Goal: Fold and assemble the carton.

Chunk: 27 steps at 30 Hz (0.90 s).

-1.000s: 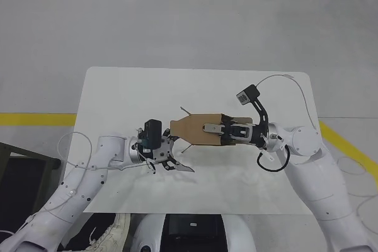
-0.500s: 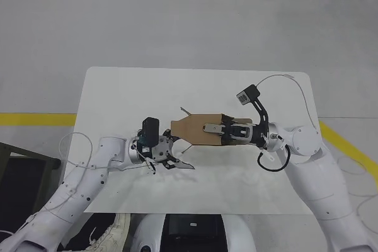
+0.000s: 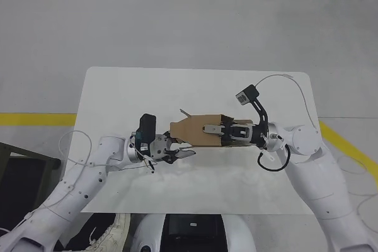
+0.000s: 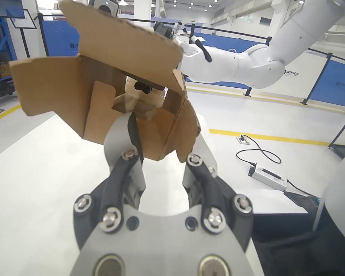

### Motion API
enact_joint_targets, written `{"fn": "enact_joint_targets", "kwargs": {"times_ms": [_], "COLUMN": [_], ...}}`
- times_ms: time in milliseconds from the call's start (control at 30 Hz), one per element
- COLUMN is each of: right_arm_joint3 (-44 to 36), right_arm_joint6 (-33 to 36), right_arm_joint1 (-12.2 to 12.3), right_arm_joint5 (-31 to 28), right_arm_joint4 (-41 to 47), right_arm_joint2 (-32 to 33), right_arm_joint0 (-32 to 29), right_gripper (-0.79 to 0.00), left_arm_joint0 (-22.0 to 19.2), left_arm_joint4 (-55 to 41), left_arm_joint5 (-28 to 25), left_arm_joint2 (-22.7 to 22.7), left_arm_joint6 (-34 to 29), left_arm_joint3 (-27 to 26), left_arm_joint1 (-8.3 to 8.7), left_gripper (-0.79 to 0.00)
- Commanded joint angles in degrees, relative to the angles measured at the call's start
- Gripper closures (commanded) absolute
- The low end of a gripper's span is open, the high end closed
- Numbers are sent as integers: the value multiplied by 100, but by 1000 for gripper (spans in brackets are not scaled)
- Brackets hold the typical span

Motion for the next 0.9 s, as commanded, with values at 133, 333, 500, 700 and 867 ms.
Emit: {"fn": "enact_joint_targets", "kwargs": {"times_ms": [133,333,500,700,867], "right_arm_joint3": [11,-1,-14,-22,-37], "right_arm_joint6": [-2,16,26,32,33], "right_arm_joint1": [2,8,6,4,3], "right_arm_joint5": [7,3,34,45,59], "right_arm_joint4": [13,16,27,25,34], "right_arm_joint2": [-10,-9,-40,-70,-92], "right_arm_joint0": [8,15,30,51,62], "right_gripper": [0,0,0,0,0], "left_arm_joint0": [-47,-66,-111,-257,-421], "left_arm_joint4": [-98,-245,-534,-979,-1406], "left_arm_joint5": [0,0,0,0,0], "left_arm_joint2": [70,125,270,553,798], "left_arm_joint6": [59,148,236,269,252], "left_arm_joint3": [21,75,118,192,277], "left_arm_joint1": [51,111,172,267,338], "left_gripper": [-339,-305,-317,-320,-311]}}
